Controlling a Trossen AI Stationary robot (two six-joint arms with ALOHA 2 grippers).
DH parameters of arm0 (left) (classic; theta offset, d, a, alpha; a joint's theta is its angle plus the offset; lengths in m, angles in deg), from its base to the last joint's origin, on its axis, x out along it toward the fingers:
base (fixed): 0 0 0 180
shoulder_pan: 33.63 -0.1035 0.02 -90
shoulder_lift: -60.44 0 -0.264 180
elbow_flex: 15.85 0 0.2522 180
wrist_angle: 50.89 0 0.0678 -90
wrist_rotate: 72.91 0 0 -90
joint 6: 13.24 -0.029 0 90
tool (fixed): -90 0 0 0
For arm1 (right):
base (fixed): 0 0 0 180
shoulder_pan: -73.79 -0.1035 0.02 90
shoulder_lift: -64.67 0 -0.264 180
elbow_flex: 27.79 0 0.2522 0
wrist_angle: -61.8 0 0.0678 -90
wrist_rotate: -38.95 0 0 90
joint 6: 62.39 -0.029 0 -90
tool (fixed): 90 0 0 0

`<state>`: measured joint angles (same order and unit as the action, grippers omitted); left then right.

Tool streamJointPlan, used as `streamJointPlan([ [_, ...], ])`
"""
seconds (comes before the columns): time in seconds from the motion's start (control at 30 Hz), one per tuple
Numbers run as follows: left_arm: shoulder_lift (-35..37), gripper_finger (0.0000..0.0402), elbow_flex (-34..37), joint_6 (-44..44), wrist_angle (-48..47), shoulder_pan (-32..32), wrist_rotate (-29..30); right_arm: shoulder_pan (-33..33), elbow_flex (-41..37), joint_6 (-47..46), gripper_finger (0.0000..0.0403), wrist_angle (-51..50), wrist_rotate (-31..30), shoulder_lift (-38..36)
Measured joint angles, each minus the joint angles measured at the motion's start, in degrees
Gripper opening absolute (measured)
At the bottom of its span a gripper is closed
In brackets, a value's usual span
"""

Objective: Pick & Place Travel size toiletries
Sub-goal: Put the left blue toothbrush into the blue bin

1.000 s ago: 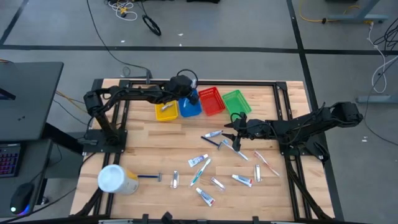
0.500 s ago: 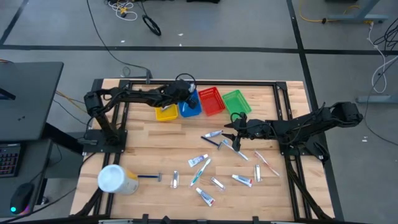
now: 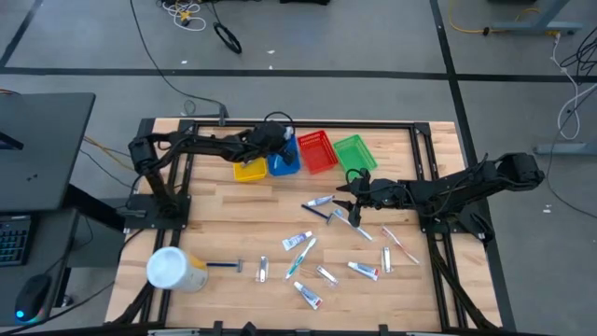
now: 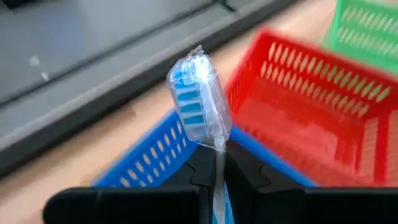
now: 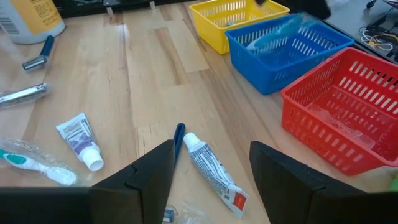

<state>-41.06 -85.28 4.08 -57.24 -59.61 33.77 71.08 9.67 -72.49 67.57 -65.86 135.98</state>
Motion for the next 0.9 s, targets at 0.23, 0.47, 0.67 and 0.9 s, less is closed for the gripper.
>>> streamJointPlan([
  [0.23, -3.99, 0.0030, -0.03, 0.29, 3.14, -0.02, -1.90, 0.01, 0.00, 0.01, 0.0220, -0.03, -0.02, 0.00],
  [0.47, -4.17, 0.0035, -0.05, -0.53, 3.04, -0.11, -1.78, 0.00, 0.00, 0.01, 0.0220, -0.02, -0.02, 0.00],
  [0.67, -4.17, 0.0051, -0.05, -1.57, 3.07, -0.11, -2.82, 0.01, 0.00, 0.01, 0.0220, -0.02, -0.02, 0.00],
  [0.9, -4.17, 0.0084, -0.05, -1.68, 3.05, -0.11, -2.88, 0.01, 0.00, 0.01, 0.0220, -0.02, -0.02, 0.00],
])
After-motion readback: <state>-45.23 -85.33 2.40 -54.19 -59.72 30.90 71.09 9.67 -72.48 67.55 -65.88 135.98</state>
